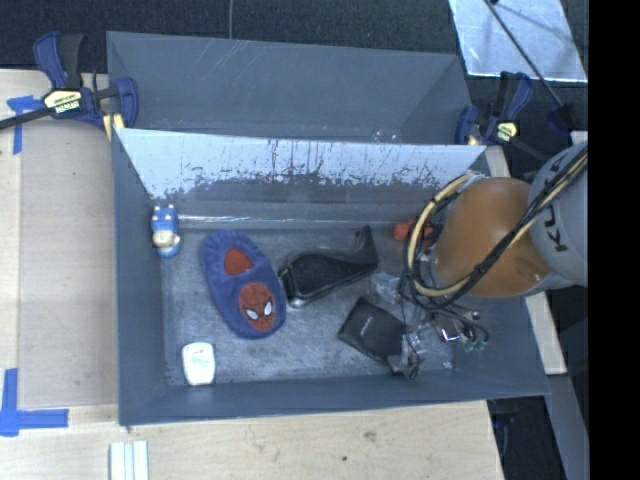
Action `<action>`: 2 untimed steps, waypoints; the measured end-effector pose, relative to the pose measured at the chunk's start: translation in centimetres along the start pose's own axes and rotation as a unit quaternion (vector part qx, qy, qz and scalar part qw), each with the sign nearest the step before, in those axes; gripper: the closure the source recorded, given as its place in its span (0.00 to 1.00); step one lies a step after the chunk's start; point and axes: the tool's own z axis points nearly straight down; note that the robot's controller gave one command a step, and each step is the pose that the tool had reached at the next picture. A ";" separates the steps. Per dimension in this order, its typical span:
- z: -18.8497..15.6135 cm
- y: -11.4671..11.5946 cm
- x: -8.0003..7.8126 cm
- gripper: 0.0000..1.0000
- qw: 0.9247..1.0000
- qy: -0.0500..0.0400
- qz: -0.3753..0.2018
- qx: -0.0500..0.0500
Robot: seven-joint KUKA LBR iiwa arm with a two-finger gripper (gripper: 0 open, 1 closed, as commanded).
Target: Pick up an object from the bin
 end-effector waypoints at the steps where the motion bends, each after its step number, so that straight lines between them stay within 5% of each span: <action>1: 0.0 0.0 0.0 1.00 1.000 0.000 0.000 0.000; 2: -14.2 -1.1 -2.7 1.00 0.997 -0.005 0.071 0.002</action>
Offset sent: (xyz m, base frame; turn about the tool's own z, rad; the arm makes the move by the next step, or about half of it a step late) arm 0.0000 0.0000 0.0000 0.0000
